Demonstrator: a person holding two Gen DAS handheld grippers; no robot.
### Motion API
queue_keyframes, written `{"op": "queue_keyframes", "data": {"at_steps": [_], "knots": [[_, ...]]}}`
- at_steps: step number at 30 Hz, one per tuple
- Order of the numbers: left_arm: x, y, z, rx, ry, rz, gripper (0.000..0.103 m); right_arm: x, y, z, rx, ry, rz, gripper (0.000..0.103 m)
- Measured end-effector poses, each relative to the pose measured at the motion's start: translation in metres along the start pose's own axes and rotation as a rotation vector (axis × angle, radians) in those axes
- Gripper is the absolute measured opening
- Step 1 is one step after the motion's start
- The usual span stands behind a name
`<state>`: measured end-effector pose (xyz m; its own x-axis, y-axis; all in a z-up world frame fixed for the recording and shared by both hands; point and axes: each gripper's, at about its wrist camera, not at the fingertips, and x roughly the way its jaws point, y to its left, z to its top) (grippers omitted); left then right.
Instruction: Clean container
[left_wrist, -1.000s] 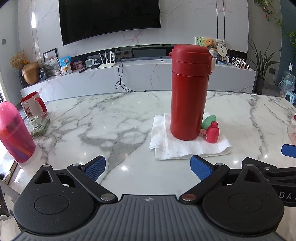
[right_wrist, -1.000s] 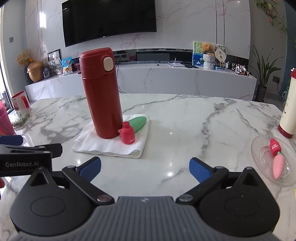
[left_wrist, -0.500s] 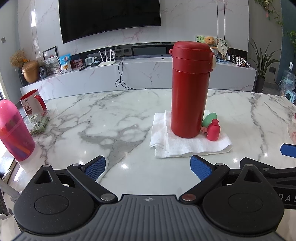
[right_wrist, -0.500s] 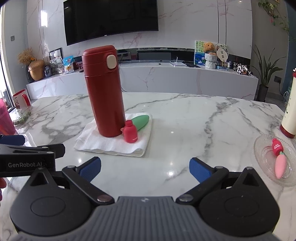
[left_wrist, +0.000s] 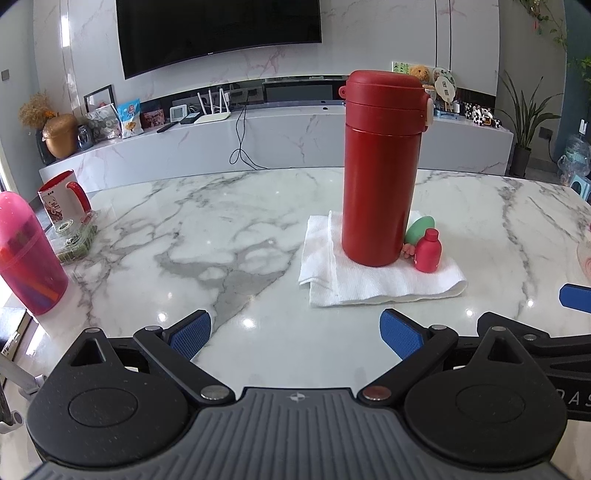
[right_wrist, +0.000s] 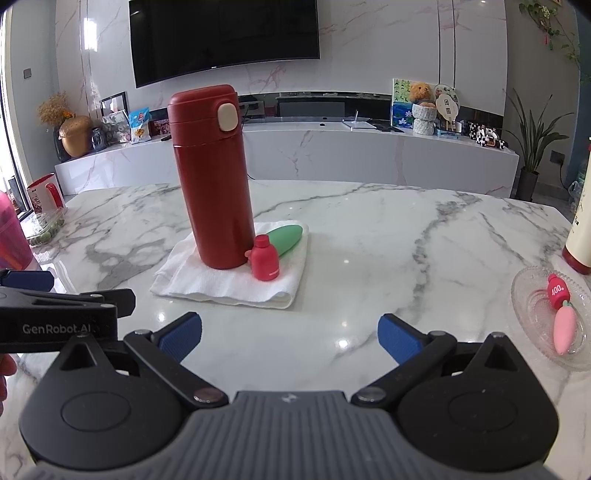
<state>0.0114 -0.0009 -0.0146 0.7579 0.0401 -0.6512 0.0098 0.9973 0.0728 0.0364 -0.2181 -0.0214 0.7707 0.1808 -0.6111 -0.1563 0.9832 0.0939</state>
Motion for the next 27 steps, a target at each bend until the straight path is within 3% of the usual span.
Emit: {"op": "queue_keyframes", "data": {"at_steps": [27], "knots": [[0.015,0.002,0.017,-0.031,-0.001,0.020,0.100,0.004,0.002,0.022,-0.005,-0.044,-0.004,0.102]]}}
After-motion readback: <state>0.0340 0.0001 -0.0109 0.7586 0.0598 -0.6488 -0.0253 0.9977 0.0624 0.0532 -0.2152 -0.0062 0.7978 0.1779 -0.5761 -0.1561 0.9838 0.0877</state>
